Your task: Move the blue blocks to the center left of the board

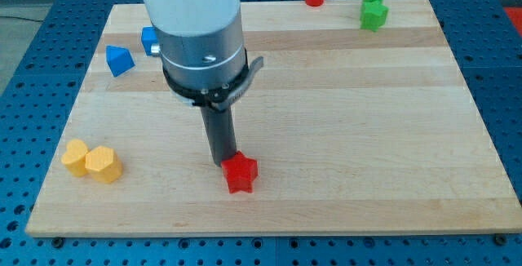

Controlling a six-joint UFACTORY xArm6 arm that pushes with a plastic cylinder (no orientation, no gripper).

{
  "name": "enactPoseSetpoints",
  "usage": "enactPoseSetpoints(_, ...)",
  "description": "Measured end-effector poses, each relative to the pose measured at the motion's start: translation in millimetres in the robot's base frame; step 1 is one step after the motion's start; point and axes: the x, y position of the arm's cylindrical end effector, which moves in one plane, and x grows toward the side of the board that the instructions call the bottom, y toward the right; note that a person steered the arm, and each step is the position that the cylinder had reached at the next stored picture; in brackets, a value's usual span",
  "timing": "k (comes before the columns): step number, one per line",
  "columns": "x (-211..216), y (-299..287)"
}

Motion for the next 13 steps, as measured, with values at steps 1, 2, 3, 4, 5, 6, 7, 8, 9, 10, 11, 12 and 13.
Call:
enactPoseSetpoints(1, -1, 41)
enactPoseSetpoints(2, -87, 27)
enactPoseSetpoints(3, -175, 39)
enactPoseSetpoints(4, -217, 41)
enactPoseSetpoints(5, -267, 101)
enactPoseSetpoints(6, -330, 156)
enactPoseSetpoints(7, -347, 182)
enactPoseSetpoints(8, -346, 176)
enactPoseSetpoints(9, -306, 152)
enactPoseSetpoints(10, -246, 149)
enactPoseSetpoints(11, -203, 182)
enactPoseSetpoints(12, -176, 235)
enactPoseSetpoints(13, -182, 326)
